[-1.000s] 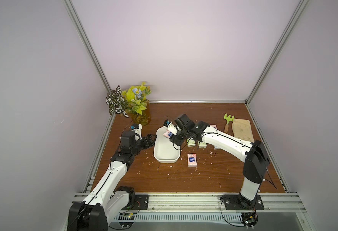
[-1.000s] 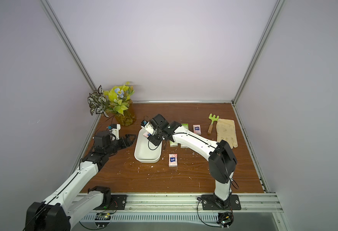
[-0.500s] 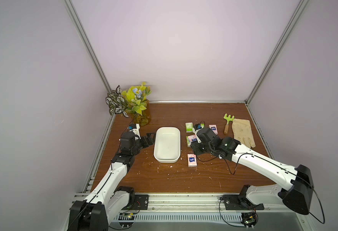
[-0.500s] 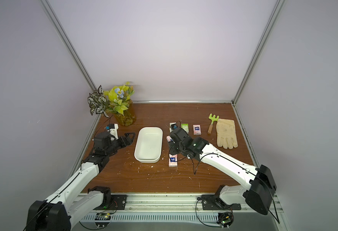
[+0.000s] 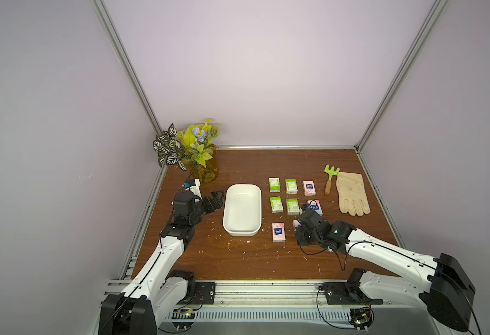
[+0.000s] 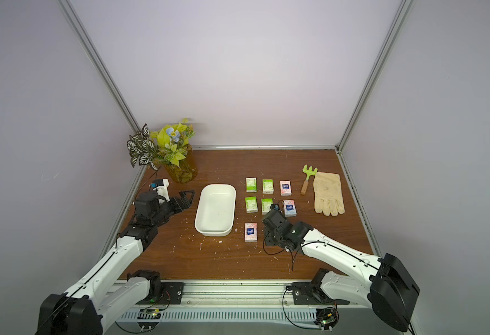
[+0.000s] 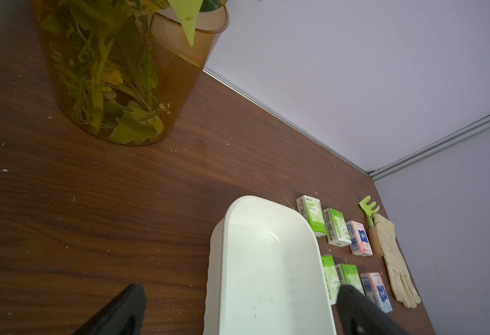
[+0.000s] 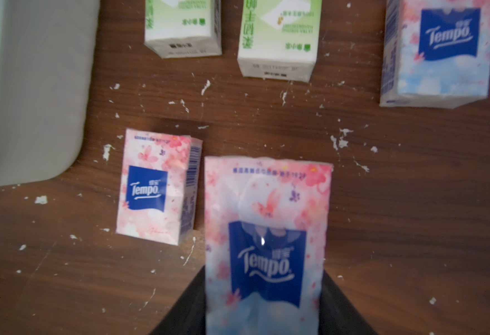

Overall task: Take the pocket tissues out of the storage box
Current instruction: Place the pocket tissues at the center of the board.

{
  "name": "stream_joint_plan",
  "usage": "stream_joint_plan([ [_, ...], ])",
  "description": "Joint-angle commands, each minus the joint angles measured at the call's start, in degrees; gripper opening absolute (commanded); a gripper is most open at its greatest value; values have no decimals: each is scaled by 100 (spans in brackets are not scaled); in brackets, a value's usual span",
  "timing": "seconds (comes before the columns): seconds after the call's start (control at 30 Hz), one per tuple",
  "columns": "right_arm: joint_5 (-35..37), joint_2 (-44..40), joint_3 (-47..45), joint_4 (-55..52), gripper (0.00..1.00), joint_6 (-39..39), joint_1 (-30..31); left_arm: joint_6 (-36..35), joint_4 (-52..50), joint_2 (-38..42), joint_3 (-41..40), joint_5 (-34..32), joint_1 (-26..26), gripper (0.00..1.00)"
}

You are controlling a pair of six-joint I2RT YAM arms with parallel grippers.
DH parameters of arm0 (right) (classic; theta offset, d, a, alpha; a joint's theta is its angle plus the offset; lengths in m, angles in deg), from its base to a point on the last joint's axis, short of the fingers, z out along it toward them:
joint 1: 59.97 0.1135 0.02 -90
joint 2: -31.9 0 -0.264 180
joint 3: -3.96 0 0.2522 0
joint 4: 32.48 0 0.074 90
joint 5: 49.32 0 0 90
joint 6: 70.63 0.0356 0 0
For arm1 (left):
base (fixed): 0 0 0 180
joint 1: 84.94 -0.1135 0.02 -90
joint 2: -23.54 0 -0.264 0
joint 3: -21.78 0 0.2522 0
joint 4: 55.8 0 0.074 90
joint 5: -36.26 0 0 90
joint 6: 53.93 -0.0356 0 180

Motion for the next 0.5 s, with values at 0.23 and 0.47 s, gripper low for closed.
stream_joint_plan([
  [0.23,-104,266,-342,949,54,367,-22,95,-203,74,203,-172,-73,99],
  [0.47,21,650,-324,1074,54,589,-40,38,-336,110,260,-211,-73,99],
])
